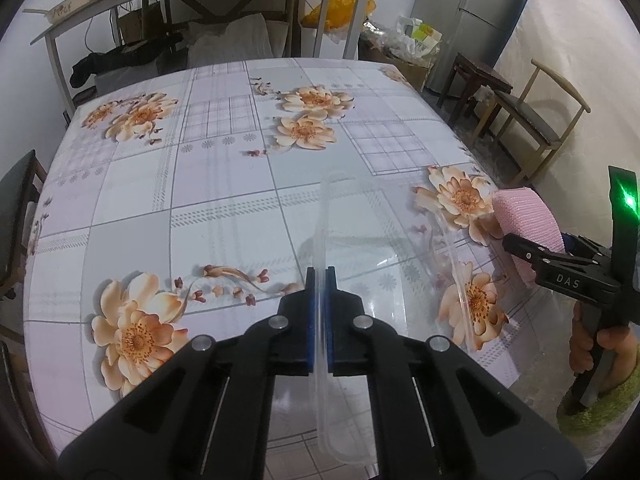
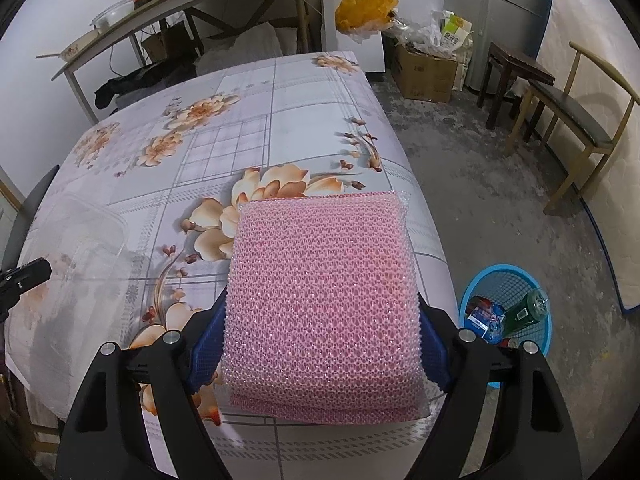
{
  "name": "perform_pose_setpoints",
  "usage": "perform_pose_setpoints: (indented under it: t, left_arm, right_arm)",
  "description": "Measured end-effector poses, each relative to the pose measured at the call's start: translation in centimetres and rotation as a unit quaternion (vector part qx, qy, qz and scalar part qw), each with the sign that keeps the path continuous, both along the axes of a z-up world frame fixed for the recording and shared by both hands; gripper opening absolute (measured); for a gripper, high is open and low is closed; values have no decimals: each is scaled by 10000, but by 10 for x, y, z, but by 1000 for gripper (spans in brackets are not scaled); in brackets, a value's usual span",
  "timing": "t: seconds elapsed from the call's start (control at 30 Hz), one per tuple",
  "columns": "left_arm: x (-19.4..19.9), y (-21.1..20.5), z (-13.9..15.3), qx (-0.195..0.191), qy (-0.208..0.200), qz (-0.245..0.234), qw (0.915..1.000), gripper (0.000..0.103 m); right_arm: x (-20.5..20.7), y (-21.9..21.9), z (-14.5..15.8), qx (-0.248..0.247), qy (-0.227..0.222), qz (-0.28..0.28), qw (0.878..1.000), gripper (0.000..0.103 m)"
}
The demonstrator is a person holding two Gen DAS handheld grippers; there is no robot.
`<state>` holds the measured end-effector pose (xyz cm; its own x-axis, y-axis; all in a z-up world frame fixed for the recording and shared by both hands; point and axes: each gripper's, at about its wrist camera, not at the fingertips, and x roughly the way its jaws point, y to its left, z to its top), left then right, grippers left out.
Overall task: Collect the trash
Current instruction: 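Lift the clear tray with the left tool while the right tool holds the sponge, then carry the tray and sponge with both tools over the blue wastebasket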
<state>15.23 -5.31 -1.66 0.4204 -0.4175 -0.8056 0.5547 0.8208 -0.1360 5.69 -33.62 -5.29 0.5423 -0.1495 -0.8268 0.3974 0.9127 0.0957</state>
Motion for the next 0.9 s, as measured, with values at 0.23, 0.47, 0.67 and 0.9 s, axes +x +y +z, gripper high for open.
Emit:
perform_pose_setpoints:
  t: [0.23,0.47,0.67,0.9]
  left_arm:
    - [-5,2,6,-14,-120,27,9999,2]
    - [-6,2,12,-57,-190,53,9998,2]
    - [-8,-2,22,-193,-223,1,9996,2]
    - [-13,-37,52,-528,-430,-517,9963,2]
  right_arm:
    - [-2,2,4,4,-69,21,10000,78]
    - [-5,2,9,16,-157,21,9999,78]
    - [-17,-12,25,33,-441,-146,9989,78]
    - [-79,-77,65,-152,-1009,-1261,9868,78]
